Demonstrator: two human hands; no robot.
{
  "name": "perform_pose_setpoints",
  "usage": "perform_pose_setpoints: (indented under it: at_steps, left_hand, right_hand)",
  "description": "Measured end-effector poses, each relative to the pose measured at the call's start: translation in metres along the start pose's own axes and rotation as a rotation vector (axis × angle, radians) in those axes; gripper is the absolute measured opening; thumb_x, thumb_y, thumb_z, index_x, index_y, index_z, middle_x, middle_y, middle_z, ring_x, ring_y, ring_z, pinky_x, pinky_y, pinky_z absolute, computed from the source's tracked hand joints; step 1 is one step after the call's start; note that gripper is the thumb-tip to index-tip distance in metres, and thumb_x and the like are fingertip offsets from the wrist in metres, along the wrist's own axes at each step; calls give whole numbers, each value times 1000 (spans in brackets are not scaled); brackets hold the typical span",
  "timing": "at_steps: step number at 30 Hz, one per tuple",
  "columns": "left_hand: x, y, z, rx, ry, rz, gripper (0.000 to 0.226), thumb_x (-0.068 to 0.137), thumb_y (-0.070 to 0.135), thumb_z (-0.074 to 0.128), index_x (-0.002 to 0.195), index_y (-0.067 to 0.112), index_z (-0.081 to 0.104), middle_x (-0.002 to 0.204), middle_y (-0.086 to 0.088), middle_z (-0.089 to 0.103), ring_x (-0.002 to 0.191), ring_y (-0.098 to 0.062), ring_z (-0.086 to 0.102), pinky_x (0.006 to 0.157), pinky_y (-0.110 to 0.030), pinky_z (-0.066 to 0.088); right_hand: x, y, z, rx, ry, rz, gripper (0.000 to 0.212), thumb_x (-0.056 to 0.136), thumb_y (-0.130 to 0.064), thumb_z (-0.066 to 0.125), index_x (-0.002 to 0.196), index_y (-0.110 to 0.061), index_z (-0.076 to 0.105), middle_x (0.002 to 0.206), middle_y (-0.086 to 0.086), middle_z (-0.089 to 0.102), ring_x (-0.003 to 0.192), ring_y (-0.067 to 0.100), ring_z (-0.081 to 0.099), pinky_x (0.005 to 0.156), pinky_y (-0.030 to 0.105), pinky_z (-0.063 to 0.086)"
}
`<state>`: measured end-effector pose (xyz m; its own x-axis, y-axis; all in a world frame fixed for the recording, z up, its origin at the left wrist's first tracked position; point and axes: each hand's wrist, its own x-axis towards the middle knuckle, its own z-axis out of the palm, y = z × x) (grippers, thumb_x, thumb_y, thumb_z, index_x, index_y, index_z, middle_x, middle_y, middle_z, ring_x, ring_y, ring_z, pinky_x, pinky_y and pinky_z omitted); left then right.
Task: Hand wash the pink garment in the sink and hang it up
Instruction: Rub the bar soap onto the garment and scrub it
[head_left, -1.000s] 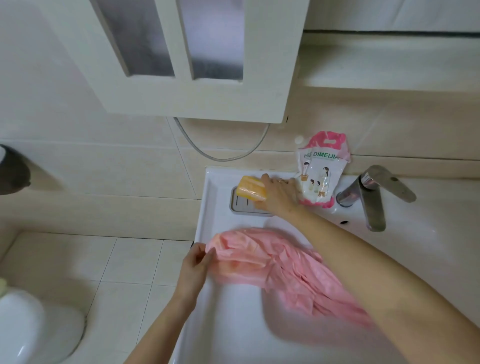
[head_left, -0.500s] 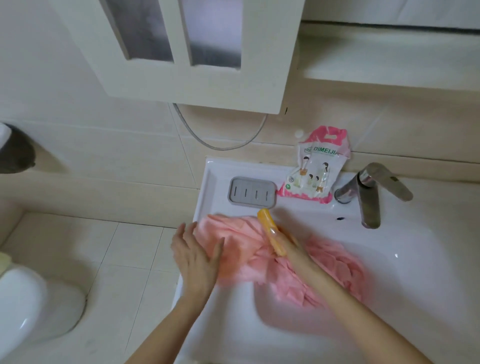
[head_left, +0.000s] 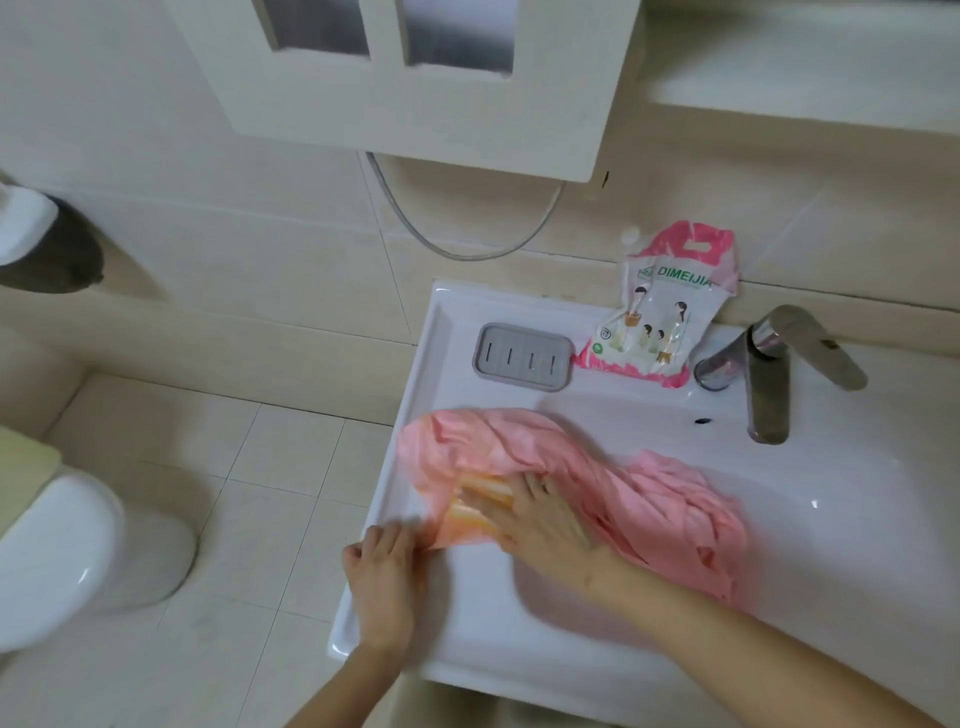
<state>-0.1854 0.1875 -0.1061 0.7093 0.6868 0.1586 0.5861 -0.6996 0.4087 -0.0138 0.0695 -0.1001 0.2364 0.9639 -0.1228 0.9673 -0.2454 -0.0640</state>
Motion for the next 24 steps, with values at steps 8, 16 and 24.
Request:
perform_pose_setpoints:
  at_steps: [8, 16, 24]
  left_hand:
    - [-19, 3, -7, -237, 21, -355, 21, 67, -1, 54, 65, 19, 59, 67, 8, 56, 69, -9, 32, 66, -29, 27]
    - [-22, 4, -18, -207, 41, -235, 11, 65, 6, 60, 61, 16, 58, 61, 14, 47, 70, 3, 30, 67, -31, 28]
    - [-25, -11, -27, -187, -23, -209, 20, 61, 0, 61, 59, 20, 59, 59, 17, 47, 71, 5, 41, 67, -30, 29]
  right_hand:
    - [-13, -35, -4, 75, 1, 8, 54, 87, -46, 35, 140, -38, 34, 96, 7, 58, 76, 25, 51, 71, 38, 33]
    - [-9, 9, -11, 54, 41, 202, 58, 85, -41, 40, 141, -40, 27, 112, 10, 62, 83, 27, 50, 75, 39, 35]
    - [-22, -4, 1, 105, 52, 213, 51, 86, -35, 36, 136, -39, 44, 120, 6, 59, 89, 29, 58, 75, 40, 49]
